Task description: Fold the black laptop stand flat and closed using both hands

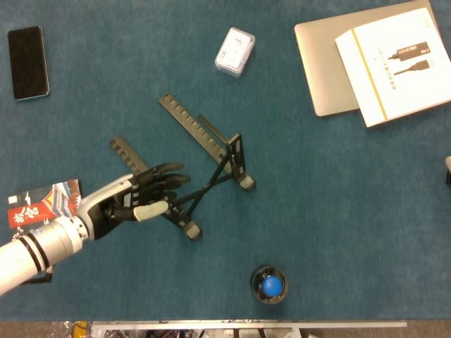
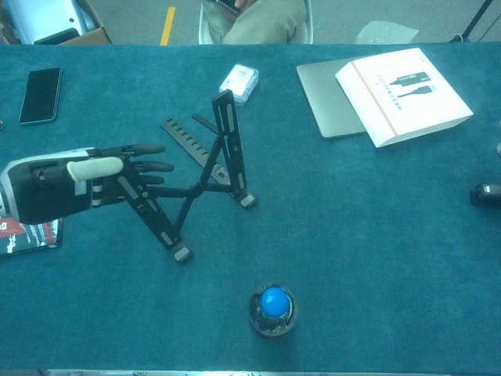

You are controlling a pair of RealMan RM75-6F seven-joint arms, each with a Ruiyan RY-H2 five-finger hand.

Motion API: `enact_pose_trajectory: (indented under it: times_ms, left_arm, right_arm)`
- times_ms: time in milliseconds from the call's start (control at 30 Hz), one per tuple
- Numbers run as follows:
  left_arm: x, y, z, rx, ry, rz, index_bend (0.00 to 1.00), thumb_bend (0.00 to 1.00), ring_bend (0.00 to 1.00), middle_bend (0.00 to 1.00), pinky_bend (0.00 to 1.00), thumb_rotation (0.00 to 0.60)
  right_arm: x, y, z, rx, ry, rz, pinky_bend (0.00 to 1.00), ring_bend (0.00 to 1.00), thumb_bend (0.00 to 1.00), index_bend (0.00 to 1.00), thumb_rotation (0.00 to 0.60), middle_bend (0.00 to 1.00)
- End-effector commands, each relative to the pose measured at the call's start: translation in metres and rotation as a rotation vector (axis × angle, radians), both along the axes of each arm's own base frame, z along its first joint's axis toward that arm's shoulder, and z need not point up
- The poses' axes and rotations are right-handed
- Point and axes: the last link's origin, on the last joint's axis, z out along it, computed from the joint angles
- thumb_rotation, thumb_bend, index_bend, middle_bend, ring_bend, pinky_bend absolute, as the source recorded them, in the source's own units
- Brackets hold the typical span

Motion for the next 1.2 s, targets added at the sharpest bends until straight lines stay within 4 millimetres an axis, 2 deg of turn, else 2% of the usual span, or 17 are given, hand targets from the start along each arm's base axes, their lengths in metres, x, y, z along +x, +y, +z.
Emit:
enact_pose_trajectory:
  times_ms: [33, 300, 467, 600, 933, 1200]
  left_arm:
    - [-0.002, 0.000, 0.005, 0.021, 0.008, -0.002, 0.05, 0.25, 0.05, 0.12, 0.06, 0.466]
    - [-0.006, -0.006, 0.018, 0.050, 0.024, -0.003, 0.05, 0.25, 0.05, 0.12, 0.06, 0.461]
    - [-0.005, -0.013, 0.019, 0.028, 0.016, 0.002, 0.04, 0.25, 0.05, 0.12, 0.06, 0.456]
    - [-0.004, -0.014, 0.021, 0.028, 0.017, -0.004, 0.05, 0.25, 0.05, 0.12, 0.06, 0.426]
    - [-0.004, -0.016, 0.025, 0.041, 0.024, 0.002, 0.05, 0.25, 0.05, 0.12, 0.06, 0.417]
    - [-0.006, -0.018, 0.028, 0.053, 0.030, 0.012, 0.05, 0.25, 0.05, 0.12, 0.06, 0.413]
  right_arm:
    - [0.008, -0.006, -0.006, 0.068, -0.055, 0.034, 0.09, 0.09, 0.21, 0.13, 0.600, 0.20]
    - [0.021, -0.024, -0.018, 0.253, -0.191, 0.084, 0.09, 0.09, 0.21, 0.13, 0.600, 0.19]
    - [0.029, -0.041, -0.033, 0.401, -0.338, 0.089, 0.09, 0.04, 0.23, 0.13, 0.600, 0.17]
    - [0.039, -0.051, -0.045, 0.508, -0.407, 0.117, 0.09, 0.02, 0.23, 0.09, 0.600, 0.14]
    - [0.075, -0.075, -0.075, 0.730, -0.590, 0.183, 0.09, 0.02, 0.24, 0.08, 0.600, 0.14]
    - [0.105, -0.097, -0.099, 0.852, -0.724, 0.182, 0.09, 0.02, 0.29, 0.07, 0.600, 0.16]
